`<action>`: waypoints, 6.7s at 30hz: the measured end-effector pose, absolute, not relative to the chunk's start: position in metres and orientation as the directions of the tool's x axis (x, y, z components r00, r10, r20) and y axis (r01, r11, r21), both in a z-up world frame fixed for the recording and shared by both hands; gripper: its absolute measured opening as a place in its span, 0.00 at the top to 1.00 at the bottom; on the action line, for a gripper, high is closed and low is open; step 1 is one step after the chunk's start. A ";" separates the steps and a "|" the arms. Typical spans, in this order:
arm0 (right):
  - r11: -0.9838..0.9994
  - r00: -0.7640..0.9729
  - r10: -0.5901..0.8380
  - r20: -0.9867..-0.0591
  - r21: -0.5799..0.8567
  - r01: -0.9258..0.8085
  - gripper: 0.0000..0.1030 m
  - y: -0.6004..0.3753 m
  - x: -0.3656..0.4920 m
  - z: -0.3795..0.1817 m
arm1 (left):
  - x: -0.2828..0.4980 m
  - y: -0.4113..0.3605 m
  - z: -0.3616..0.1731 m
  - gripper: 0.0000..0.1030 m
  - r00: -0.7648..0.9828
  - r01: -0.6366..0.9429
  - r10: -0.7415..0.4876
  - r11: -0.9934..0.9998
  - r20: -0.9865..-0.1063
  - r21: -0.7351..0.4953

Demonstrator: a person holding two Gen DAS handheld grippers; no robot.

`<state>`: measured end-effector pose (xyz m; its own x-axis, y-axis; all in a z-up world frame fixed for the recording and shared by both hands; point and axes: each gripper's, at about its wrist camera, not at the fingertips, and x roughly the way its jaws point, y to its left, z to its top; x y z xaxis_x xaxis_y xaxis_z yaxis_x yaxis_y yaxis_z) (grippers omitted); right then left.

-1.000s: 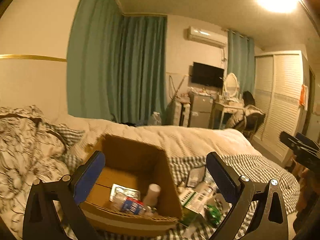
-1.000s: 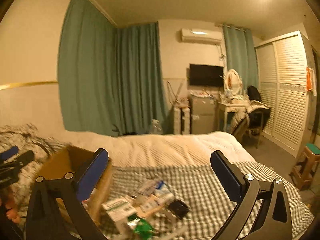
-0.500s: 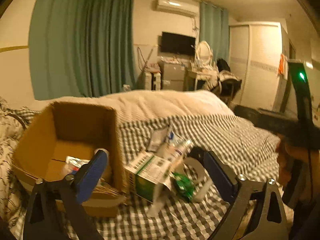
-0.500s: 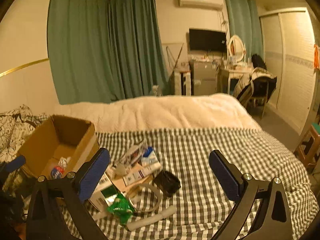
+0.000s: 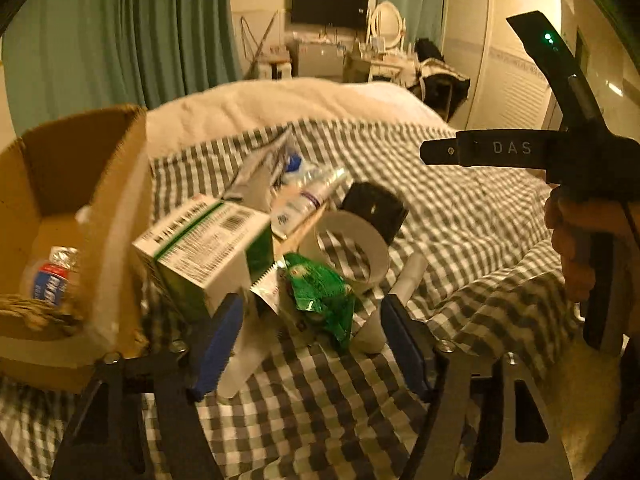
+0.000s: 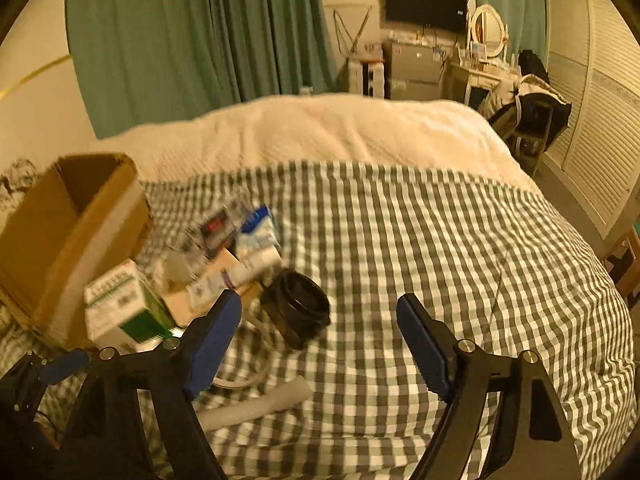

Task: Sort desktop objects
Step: 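Move both grippers back to the pile and grasp the green snack bag with the left gripper, then grasp the black round lid with the right gripper while the left gripper lifts the green bag, then carry the green bag and black lid over the box and open both grippers, then move both grippers back from the box to the pile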

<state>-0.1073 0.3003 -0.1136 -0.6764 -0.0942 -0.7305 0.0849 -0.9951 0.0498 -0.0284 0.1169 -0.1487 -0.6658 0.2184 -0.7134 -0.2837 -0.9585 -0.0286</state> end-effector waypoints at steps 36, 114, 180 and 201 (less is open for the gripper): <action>-0.926 -0.417 -0.378 -0.827 0.327 0.190 0.28 0.294 -0.184 -0.199 | -0.075 0.141 -0.200 0.65 -0.580 -0.318 0.214 -0.948 -0.786 -0.023; -0.927 -0.935 -0.047 -0.351 0.363 -0.090 0.54 0.279 -0.058 -0.017 | 0.017 -0.046 0.030 0.65 -0.953 -0.149 0.135 -0.988 -0.272 0.031; -0.874 -0.741 -0.460 -0.490 0.100 0.476 0.28 0.028 -0.108 -0.052 | -0.079 -0.144 -0.038 0.07 -0.854 0.158 -0.145 -0.987 -0.500 0.018; -0.946 -0.918 -0.317 -0.240 0.146 0.289 0.00 0.127 -0.037 0.037 | -0.014 -0.119 0.036 0.00 -0.900 0.275 -0.244 -0.961 -0.361 -0.034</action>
<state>-0.0371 0.1267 0.0367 -0.9175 -0.3172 -0.2400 0.2889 -0.9462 0.1461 -0.0137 -0.1195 0.0363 -0.8999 -0.2444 -0.3612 0.2745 -0.9610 -0.0336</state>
